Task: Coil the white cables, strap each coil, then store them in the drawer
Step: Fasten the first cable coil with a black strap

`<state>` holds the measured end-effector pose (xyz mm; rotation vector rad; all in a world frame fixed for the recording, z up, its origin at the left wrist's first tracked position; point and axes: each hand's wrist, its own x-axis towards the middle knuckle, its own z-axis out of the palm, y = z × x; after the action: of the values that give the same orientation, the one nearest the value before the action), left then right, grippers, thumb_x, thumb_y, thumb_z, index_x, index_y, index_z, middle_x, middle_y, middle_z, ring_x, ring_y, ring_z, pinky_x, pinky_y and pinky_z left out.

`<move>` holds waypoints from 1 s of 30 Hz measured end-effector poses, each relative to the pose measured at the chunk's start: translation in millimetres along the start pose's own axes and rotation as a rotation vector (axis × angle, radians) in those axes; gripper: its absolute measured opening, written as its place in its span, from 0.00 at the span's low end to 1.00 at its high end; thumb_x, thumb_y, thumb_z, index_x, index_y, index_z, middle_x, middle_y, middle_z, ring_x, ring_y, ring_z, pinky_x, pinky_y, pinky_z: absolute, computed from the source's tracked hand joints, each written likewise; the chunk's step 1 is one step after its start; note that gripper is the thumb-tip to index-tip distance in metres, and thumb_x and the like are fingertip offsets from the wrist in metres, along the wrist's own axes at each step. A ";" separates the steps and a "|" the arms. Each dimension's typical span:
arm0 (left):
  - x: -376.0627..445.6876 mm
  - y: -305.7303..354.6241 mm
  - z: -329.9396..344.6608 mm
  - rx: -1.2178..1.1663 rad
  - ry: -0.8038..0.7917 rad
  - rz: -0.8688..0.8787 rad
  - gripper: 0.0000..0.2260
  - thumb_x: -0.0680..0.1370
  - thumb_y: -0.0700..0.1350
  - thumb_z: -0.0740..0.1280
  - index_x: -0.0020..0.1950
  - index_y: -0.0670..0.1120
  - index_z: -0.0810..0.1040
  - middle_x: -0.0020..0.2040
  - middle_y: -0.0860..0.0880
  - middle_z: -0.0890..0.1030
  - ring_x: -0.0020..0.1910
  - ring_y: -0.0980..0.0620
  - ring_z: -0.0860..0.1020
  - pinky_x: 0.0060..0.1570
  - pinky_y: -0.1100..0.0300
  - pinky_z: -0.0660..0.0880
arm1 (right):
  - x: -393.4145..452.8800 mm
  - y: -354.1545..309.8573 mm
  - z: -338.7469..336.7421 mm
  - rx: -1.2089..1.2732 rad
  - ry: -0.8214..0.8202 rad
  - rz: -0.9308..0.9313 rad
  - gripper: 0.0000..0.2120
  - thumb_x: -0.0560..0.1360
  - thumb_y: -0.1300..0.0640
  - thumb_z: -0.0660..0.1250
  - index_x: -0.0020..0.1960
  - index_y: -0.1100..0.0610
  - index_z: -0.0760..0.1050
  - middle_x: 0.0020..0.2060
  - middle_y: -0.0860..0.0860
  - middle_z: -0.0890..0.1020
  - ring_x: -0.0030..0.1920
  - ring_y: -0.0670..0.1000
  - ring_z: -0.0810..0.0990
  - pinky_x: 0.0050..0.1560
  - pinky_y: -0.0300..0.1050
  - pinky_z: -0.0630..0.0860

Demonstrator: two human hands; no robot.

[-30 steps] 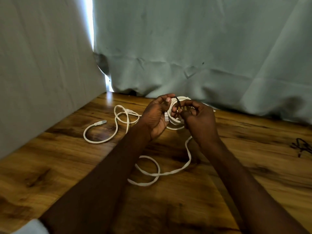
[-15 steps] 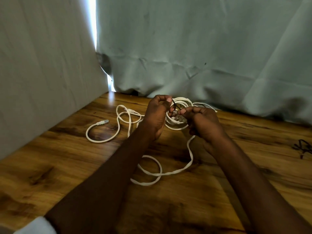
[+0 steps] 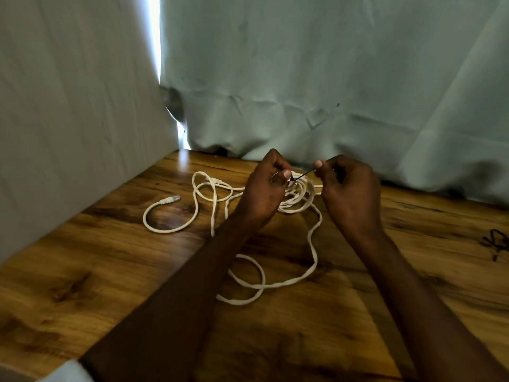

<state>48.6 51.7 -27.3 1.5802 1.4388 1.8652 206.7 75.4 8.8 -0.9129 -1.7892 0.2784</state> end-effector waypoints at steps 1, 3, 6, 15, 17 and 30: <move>-0.9 1.4 0.8 -0.020 -0.035 -0.012 0.01 0.81 0.41 0.64 0.50 0.46 0.73 0.35 0.53 0.76 0.34 0.57 0.73 0.38 0.54 0.72 | 0.6 2.6 -4.3 -0.125 0.057 -0.059 0.12 0.80 0.47 0.68 0.47 0.52 0.86 0.37 0.49 0.86 0.38 0.50 0.83 0.38 0.48 0.76; -3.7 4.9 3.6 -0.031 -0.100 -0.017 0.01 0.81 0.39 0.64 0.51 0.44 0.73 0.34 0.55 0.75 0.33 0.60 0.73 0.38 0.60 0.71 | 2.5 7.6 -12.1 -0.257 0.133 -0.148 0.12 0.80 0.46 0.69 0.48 0.51 0.86 0.38 0.50 0.85 0.40 0.54 0.82 0.37 0.48 0.73; -6.6 12.2 3.7 -0.027 -0.245 -0.046 0.03 0.83 0.36 0.63 0.56 0.41 0.72 0.34 0.54 0.74 0.32 0.62 0.72 0.38 0.64 0.70 | 7.6 14.8 -18.6 -0.324 0.178 -0.176 0.11 0.79 0.45 0.70 0.49 0.51 0.87 0.42 0.51 0.85 0.44 0.57 0.80 0.41 0.53 0.75; -9.1 44.8 -1.4 -0.152 -0.623 -0.046 0.07 0.84 0.36 0.61 0.62 0.40 0.74 0.46 0.35 0.77 0.42 0.47 0.71 0.44 0.55 0.71 | 12.0 29.9 -19.0 0.009 -0.099 0.289 0.11 0.71 0.47 0.73 0.45 0.53 0.88 0.39 0.53 0.88 0.42 0.51 0.86 0.45 0.52 0.82; -11.9 45.5 -0.6 -0.181 -0.615 -0.067 0.10 0.83 0.35 0.63 0.64 0.39 0.75 0.48 0.37 0.77 0.44 0.46 0.73 0.45 0.55 0.72 | 11.2 28.1 -20.0 0.220 -0.165 0.453 0.09 0.72 0.54 0.77 0.44 0.60 0.88 0.38 0.59 0.87 0.38 0.52 0.85 0.40 0.48 0.80; -16.6 37.4 19.6 -0.111 -0.325 -0.056 0.06 0.80 0.28 0.63 0.53 0.35 0.77 0.37 0.48 0.82 0.32 0.60 0.76 0.36 0.65 0.74 | 11.8 31.3 -19.1 0.187 -0.107 0.474 0.07 0.74 0.53 0.75 0.43 0.58 0.86 0.37 0.53 0.87 0.38 0.50 0.85 0.45 0.49 0.84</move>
<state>84.7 31.9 -8.1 1.6767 1.2030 1.5410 235.8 100.5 6.9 -1.1951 -1.5901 0.7952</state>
